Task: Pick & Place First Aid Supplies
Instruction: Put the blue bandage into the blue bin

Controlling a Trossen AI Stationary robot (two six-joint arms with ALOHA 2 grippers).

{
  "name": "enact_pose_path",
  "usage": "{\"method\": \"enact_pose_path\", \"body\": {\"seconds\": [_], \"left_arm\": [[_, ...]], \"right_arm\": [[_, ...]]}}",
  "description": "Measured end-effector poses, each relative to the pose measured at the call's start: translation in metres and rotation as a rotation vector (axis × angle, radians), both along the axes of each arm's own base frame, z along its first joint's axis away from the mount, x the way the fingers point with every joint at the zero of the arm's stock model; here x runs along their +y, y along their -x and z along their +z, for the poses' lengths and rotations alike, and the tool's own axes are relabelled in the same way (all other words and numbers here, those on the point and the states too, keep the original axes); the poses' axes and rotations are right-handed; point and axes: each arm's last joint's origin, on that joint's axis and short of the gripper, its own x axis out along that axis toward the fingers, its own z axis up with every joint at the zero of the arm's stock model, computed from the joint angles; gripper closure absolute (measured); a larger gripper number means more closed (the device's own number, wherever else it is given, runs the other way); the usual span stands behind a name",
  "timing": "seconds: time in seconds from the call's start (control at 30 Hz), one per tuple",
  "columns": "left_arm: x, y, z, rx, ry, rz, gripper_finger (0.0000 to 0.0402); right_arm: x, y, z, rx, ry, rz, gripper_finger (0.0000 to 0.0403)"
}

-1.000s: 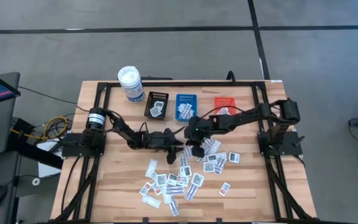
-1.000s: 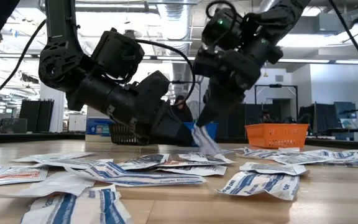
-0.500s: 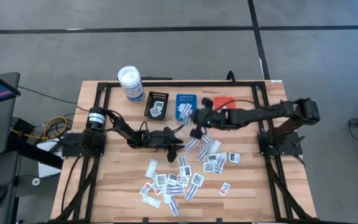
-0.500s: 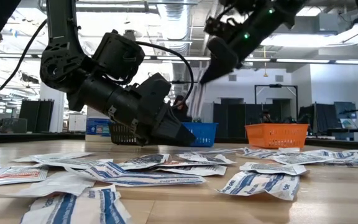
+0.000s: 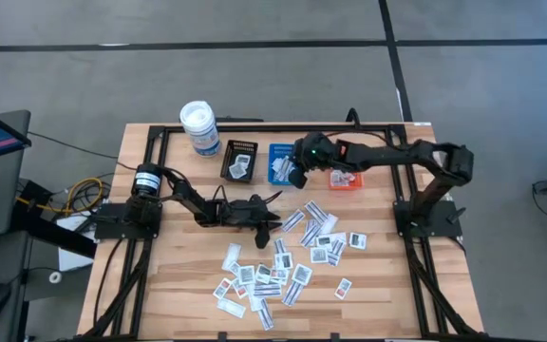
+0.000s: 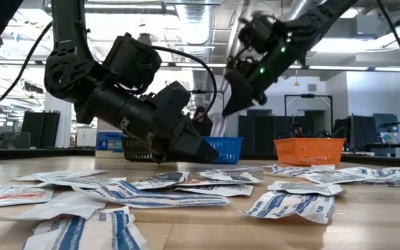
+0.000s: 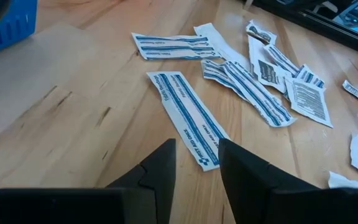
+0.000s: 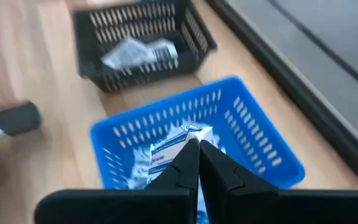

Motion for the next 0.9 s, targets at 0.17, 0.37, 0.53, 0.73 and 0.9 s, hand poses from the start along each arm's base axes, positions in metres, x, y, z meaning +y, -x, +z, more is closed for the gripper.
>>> {"method": "enact_pose_path", "body": {"seconds": [0.17, 0.37, 0.53, 0.73, 0.9], "left_arm": [[0.000, 0.000, 0.000, 0.000, 0.000, 0.000, 0.0284], [0.000, 0.000, 0.000, 0.000, 0.000, 0.000, 0.0285], [0.000, 0.000, 0.000, 0.003, 0.000, 0.000, 0.0286], [0.000, 0.000, 0.000, 0.004, 0.000, 0.000, 0.0286], [-0.002, 0.000, 0.000, 0.005, -0.023, -0.012, 0.0286]], "right_arm": [[-0.004, 0.000, -0.008, 0.025, -0.009, -0.013, 0.0375], [-0.001, -0.001, -0.002, 0.004, 0.005, -0.001, 0.0340], [0.003, 0.004, 0.014, -0.035, 0.020, 0.004, 0.0319], [0.017, 0.022, 0.053, -0.119, 0.050, 0.028, 0.0311], [0.049, 0.047, 0.074, -0.049, 0.019, 0.107, 0.0311]]}}
